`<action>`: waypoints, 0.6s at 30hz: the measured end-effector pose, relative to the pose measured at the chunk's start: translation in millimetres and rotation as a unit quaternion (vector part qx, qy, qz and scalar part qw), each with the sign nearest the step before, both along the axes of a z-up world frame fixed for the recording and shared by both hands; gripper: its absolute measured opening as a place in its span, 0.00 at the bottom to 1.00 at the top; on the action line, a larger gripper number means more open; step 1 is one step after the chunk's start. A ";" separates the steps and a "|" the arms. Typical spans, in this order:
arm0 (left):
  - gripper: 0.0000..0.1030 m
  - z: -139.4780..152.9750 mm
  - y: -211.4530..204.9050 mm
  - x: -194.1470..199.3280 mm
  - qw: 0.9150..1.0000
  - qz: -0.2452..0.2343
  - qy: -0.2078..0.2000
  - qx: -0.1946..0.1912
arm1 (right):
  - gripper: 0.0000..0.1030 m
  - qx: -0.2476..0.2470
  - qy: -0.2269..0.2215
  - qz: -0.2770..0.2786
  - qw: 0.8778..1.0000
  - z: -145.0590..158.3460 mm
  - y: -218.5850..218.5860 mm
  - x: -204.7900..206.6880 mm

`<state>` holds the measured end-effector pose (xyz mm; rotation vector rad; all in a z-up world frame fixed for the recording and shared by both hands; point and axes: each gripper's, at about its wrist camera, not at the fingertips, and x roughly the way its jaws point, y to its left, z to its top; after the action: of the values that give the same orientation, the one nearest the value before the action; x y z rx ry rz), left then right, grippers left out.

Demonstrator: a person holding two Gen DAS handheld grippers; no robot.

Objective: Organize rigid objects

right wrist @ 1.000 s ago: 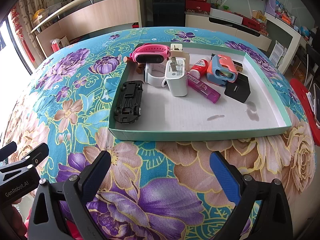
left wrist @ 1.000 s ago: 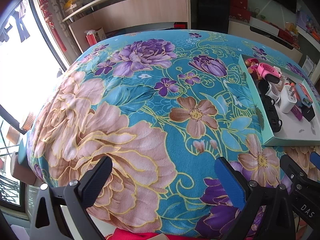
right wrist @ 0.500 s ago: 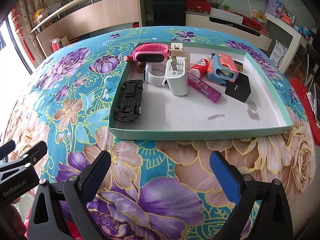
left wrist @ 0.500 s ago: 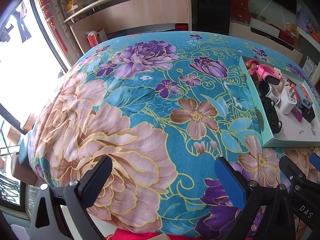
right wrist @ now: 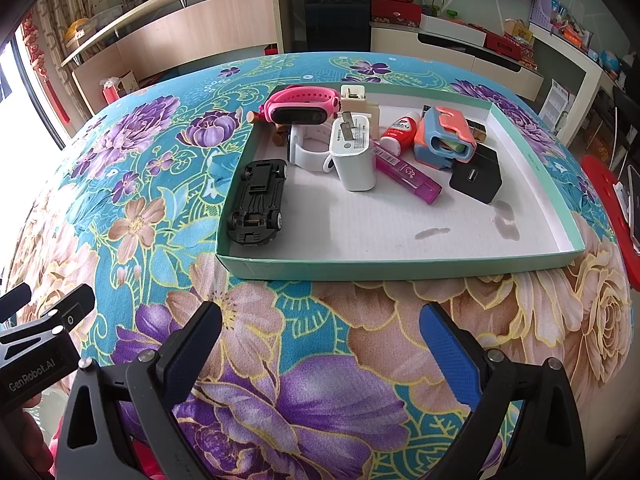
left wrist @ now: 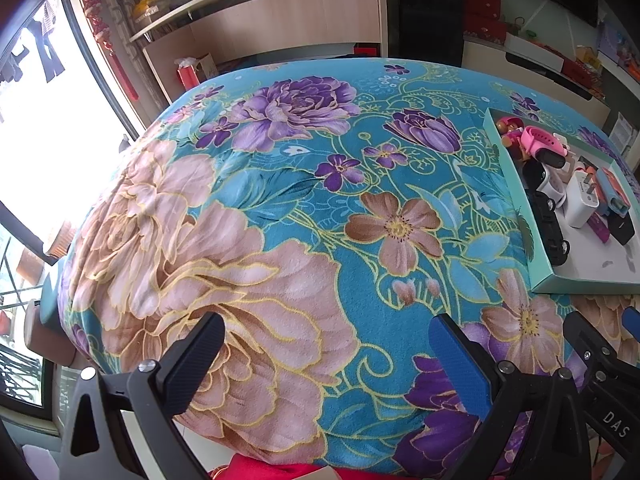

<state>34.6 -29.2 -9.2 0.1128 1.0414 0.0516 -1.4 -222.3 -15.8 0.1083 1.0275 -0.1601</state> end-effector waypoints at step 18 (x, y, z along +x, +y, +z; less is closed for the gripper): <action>1.00 -0.7 -1.1 0.1 1.000 0.001 0.002 0.001 | 0.96 0.000 -0.001 -0.001 1.000 0.5 -0.4 -0.4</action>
<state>34.8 -30.2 -9.8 0.1133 1.0458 0.0551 -1.8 -222.7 -15.3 0.1099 1.0250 -0.1615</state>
